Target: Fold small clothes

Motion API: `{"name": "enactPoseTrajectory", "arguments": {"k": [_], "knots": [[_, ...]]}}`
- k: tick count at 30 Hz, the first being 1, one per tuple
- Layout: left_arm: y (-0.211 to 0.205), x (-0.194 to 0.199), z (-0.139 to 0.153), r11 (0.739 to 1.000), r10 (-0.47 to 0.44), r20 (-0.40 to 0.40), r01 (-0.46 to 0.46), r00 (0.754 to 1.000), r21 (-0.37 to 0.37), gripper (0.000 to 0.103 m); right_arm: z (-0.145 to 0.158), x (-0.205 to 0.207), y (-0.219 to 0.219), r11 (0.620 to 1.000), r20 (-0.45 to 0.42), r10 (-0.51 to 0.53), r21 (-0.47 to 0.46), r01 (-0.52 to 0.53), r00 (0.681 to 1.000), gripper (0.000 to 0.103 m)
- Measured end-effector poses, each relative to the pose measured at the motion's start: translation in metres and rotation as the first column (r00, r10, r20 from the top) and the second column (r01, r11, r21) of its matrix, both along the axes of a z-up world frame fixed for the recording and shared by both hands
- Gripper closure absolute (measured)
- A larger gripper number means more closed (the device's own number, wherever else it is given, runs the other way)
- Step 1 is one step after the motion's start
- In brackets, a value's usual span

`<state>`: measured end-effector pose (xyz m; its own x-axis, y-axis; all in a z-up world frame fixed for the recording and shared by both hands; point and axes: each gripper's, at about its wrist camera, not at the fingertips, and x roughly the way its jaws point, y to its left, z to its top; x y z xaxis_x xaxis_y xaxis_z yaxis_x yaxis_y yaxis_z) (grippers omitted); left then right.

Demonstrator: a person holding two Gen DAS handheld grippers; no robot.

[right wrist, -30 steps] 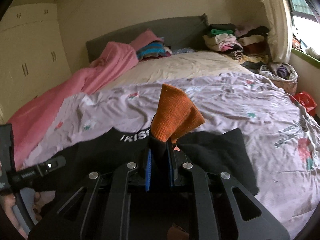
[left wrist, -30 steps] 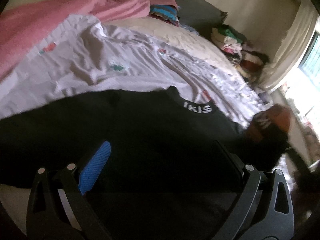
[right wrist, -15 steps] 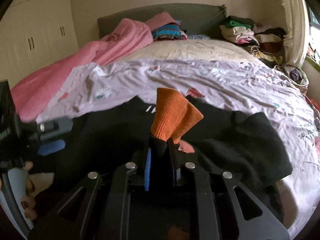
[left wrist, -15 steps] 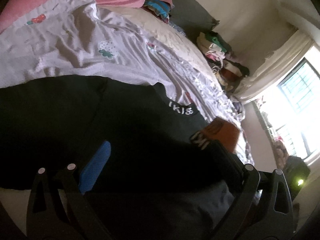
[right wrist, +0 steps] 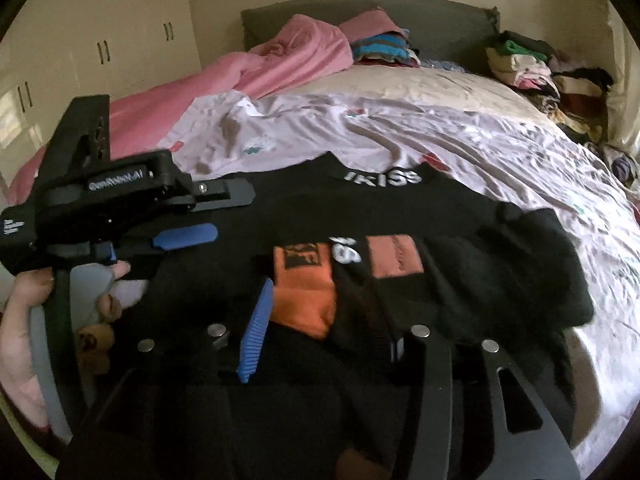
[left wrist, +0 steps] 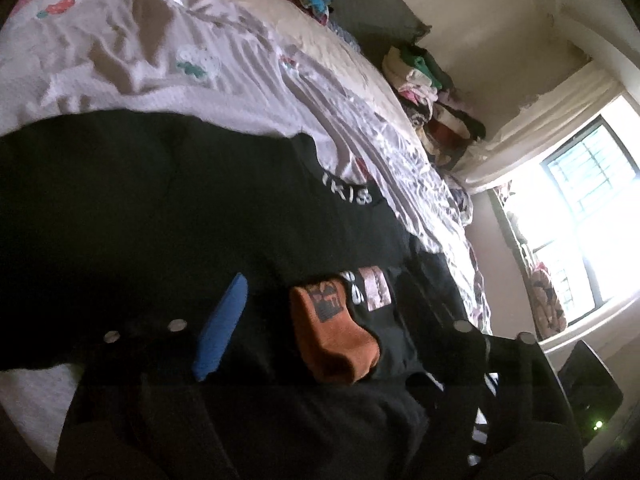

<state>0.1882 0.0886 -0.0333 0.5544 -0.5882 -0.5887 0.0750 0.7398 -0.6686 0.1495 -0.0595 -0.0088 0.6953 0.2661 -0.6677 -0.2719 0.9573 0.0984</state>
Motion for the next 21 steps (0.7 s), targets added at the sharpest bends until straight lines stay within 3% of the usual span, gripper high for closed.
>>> {"name": "enactPoseTrajectory", "arguments": {"k": [3, 6, 11, 13, 16, 21], "knots": [[-0.018, 0.003, -0.008, 0.999, -0.052, -0.032, 0.053, 0.998, 0.002, 0.052, 0.004, -0.006, -0.024, 0.998, 0.01, -0.067, 0.006, 0.066, 0.998, 0.054], [-0.043, 0.008, -0.017, 0.995, -0.099, -0.071, 0.101, 0.993, 0.023, 0.052, 0.007, -0.01, -0.053, 0.99, 0.013, -0.139, 0.025, 0.138, 0.99, 0.053], [-0.063, 0.013, -0.029, 0.99, -0.086, -0.101, 0.097, 0.991, 0.103, 0.053, 0.011, -0.013, -0.087, 0.975, 0.026, -0.22, 0.04, 0.219, 0.975, 0.053], [-0.072, 0.013, -0.026, 0.984, -0.098, -0.08, 0.108, 0.992, 0.139, 0.091, 0.01, -0.013, -0.096, 0.969, 0.027, -0.245, 0.043, 0.244, 0.969, 0.053], [-0.077, 0.014, -0.02, 0.978, -0.109, -0.038, 0.114, 0.993, 0.173, 0.098, 0.008, -0.013, -0.107, 0.96, 0.022, -0.276, 0.049, 0.275, 0.961, 0.053], [-0.069, 0.009, 0.008, 0.981, -0.112, 0.073, 0.099, 0.991, 0.165, 0.1, 0.006, -0.014, -0.119, 0.951, 0.019, -0.307, 0.052, 0.306, 0.952, 0.053]]}}
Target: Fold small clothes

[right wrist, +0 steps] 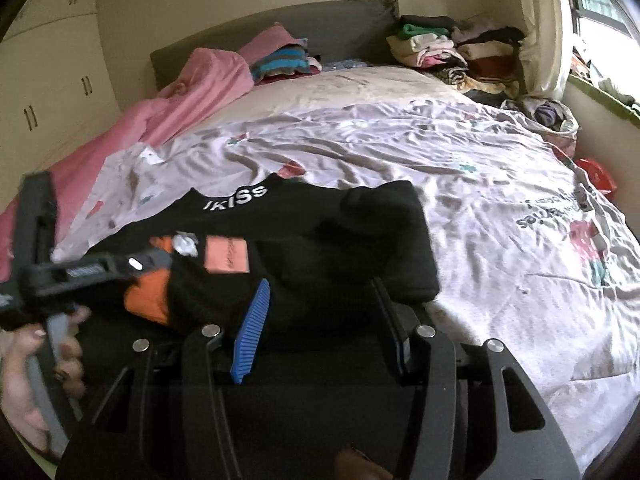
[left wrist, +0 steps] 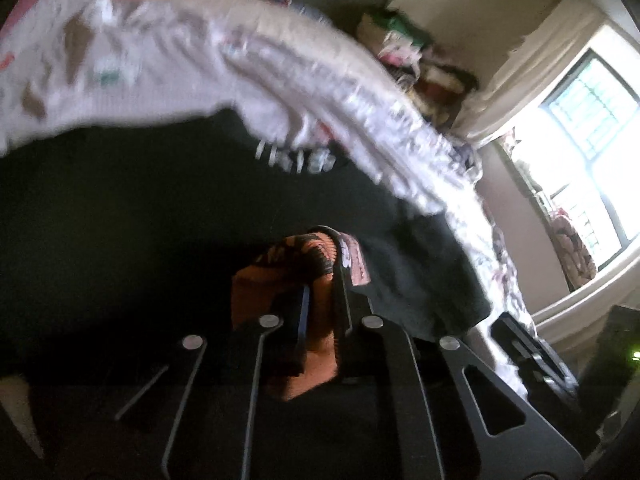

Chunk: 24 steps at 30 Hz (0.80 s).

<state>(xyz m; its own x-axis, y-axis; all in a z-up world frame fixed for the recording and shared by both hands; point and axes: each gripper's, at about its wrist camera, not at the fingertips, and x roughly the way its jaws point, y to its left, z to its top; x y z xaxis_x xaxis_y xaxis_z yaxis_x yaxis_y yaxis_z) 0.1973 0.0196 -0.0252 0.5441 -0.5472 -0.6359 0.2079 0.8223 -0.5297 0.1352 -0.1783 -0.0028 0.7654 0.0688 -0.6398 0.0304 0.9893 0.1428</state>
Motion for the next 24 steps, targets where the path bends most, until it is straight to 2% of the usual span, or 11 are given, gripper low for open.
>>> {"name": "enactPoseTrajectory", "arguments": {"k": [3, 8, 12, 18, 24], "knots": [[0.013, -0.005, 0.02, 1.0, 0.018, 0.078, -0.017, 0.997, -0.013, 0.1, 0.001, 0.0, -0.001, 1.0, 0.002, -0.002, -0.005, 0.002, 1.0, 0.053], [0.039, -0.011, 0.04, 0.998, 0.07, 0.142, -0.07, 0.987, -0.011, 0.1, 0.004, 0.002, 0.002, 1.0, 0.009, -0.001, -0.021, 0.001, 1.0, 0.054], [0.049, -0.01, 0.034, 0.995, 0.097, 0.109, -0.097, 0.989, -0.002, 0.1, 0.003, 0.005, 0.006, 1.0, 0.003, 0.002, -0.022, -0.002, 1.0, 0.054], [0.054, -0.004, 0.011, 0.993, 0.099, 0.03, -0.1, 0.995, 0.066, 0.1, -0.003, 0.016, 0.013, 1.0, -0.014, 0.008, -0.023, -0.008, 1.0, 0.054], [0.06, -0.009, 0.007, 0.987, 0.115, 0.028, -0.118, 0.993, 0.105, 0.097, -0.013, 0.025, 0.016, 1.0, -0.038, 0.01, -0.018, -0.01, 0.999, 0.053]]}}
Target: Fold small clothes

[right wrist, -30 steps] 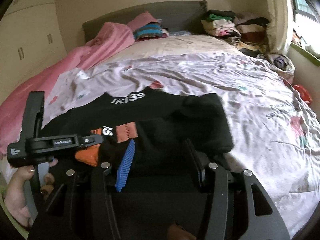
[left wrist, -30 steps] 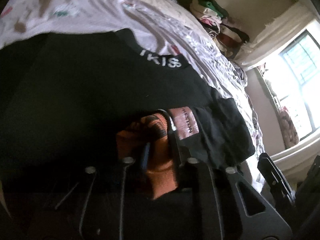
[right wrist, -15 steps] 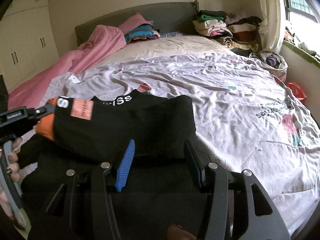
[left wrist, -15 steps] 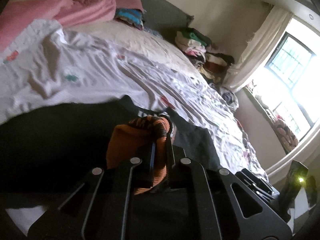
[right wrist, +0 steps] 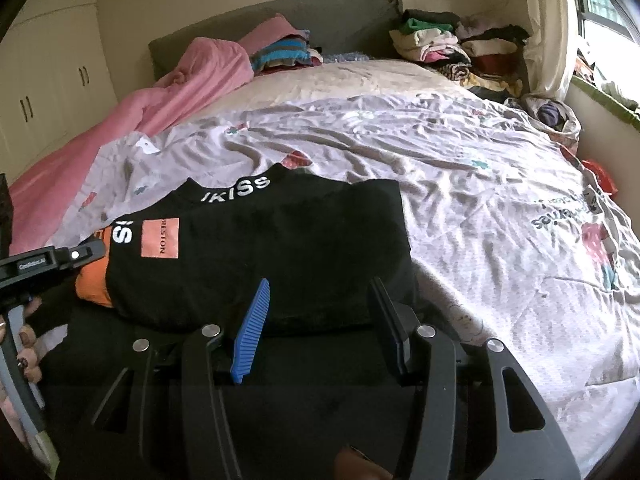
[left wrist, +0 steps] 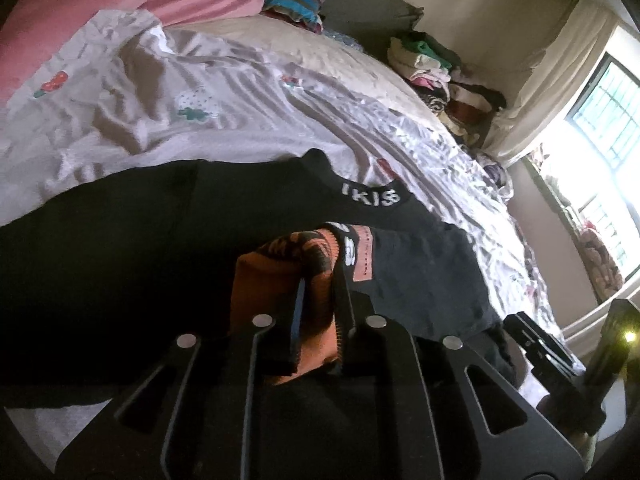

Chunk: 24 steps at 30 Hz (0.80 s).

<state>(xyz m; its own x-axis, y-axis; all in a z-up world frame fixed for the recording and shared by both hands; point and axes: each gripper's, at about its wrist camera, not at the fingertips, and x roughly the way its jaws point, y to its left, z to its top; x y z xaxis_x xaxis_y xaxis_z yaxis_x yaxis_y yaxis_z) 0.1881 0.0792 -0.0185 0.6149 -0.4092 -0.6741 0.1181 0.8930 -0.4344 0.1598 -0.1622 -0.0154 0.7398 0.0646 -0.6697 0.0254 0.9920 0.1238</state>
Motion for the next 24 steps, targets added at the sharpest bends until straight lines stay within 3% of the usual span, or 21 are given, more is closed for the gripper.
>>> {"name": "enactPoseTrajectory", "arguments": {"k": [10, 15, 20, 24], "knots": [[0.007, -0.01, 0.012, 0.998, 0.039, 0.058, -0.041, 0.998, 0.047, 0.097, -0.011, 0.02, 0.014, 0.998, -0.045, 0.049, -0.03, -0.05, 0.998, 0.053], [-0.011, -0.006, -0.009, 0.999, -0.034, -0.026, 0.035, 0.999, 0.032, 0.092, -0.014, 0.03, 0.023, 0.996, -0.059, 0.074, -0.047, -0.077, 0.995, 0.052], [-0.016, -0.004, -0.036, 0.99, -0.029, -0.127, 0.046, 0.991, 0.134, 0.081, -0.021, 0.038, 0.027, 0.995, -0.085, 0.082, -0.046, -0.086, 0.993, 0.05], [-0.013, -0.009, -0.038, 0.99, -0.037, -0.127, 0.053, 0.991, 0.127, 0.079, -0.031, 0.042, 0.021, 0.998, -0.117, 0.056, -0.031, -0.06, 0.992, 0.044]]}}
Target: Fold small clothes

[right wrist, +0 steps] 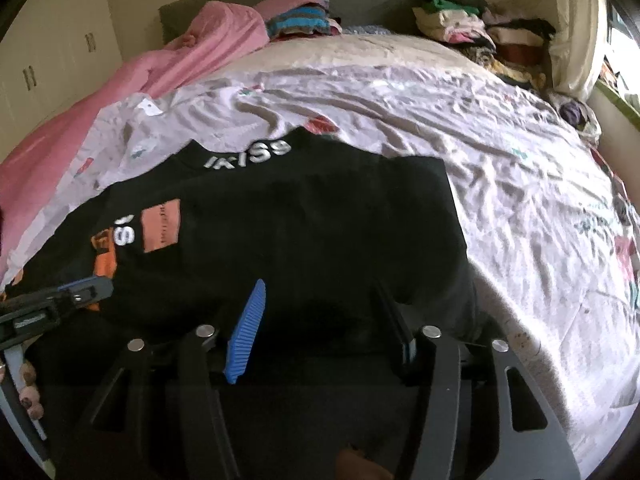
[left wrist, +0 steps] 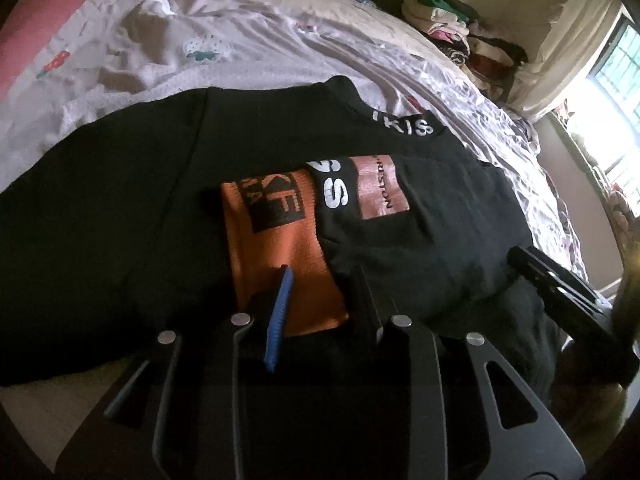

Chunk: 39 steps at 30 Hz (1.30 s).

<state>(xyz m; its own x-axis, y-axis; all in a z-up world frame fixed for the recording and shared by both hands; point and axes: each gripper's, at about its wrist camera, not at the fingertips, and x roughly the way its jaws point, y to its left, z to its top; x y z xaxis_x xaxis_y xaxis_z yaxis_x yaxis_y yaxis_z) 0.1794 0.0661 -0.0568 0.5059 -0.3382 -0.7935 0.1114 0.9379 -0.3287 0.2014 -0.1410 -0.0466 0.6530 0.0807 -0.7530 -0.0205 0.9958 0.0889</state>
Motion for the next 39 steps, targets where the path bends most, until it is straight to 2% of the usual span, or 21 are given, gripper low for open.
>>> {"name": "enactPoseTrajectory", "arguments": {"k": [4, 8, 12, 14, 15, 17, 19, 22, 29, 35, 39], "knots": [[0.001, -0.002, -0.001, 1.0, -0.008, 0.007, 0.008, 1.0, -0.002, 0.078, -0.02, 0.007, -0.011, 0.999, -0.081, -0.05, 0.008, 0.051, 0.995, 0.044], [0.003, -0.004, 0.002, 0.999, -0.014, 0.014, 0.014, 1.0, -0.031, 0.07, -0.016, 0.001, -0.012, 0.998, -0.055, -0.053, 0.018, 0.054, 0.997, 0.042], [-0.001, -0.009, 0.012, 1.0, -0.02, 0.052, 0.02, 0.998, 0.003, 0.043, -0.009, -0.007, -0.008, 0.999, -0.032, -0.033, 0.037, 0.034, 0.999, 0.031], [-0.003, -0.011, 0.018, 0.999, -0.016, 0.079, 0.014, 0.997, 0.03, 0.042, -0.003, -0.012, -0.007, 0.999, -0.016, -0.026, 0.045, 0.027, 1.0, 0.029], [-0.003, -0.011, 0.02, 0.999, -0.015, 0.085, 0.013, 0.996, 0.03, 0.041, 0.0, -0.014, -0.006, 0.999, -0.008, -0.019, 0.048, 0.02, 1.0, 0.025], [-0.001, -0.013, 0.023, 1.0, -0.013, 0.094, 0.011, 0.995, 0.022, 0.033, 0.005, -0.018, -0.003, 0.999, 0.004, -0.007, 0.044, 0.007, 1.0, 0.015], [0.0, -0.014, 0.026, 1.0, -0.009, 0.098, 0.007, 0.995, 0.019, 0.019, 0.01, -0.022, 0.0, 0.999, 0.012, 0.018, 0.048, -0.018, 1.0, 0.008], [-0.001, -0.016, 0.028, 1.0, -0.004, 0.112, 0.001, 0.994, 0.022, 0.01, 0.018, -0.029, 0.004, 0.998, 0.035, 0.037, 0.039, -0.039, 0.999, 0.006], [-0.001, -0.021, 0.033, 0.996, 0.028, 0.129, -0.038, 0.991, 0.076, 0.01, 0.031, -0.038, 0.012, 0.998, 0.066, 0.054, 0.036, -0.056, 0.996, 0.005], [0.005, -0.028, 0.039, 0.998, 0.039, 0.132, -0.045, 0.991, 0.045, 0.01, 0.04, -0.044, 0.017, 0.997, 0.086, 0.066, 0.038, -0.069, 0.994, 0.005], [0.009, -0.033, 0.044, 0.995, 0.057, 0.14, -0.068, 0.989, 0.079, 0.01, 0.047, -0.046, 0.022, 0.996, 0.101, 0.077, 0.041, -0.082, 0.992, 0.005]]}}
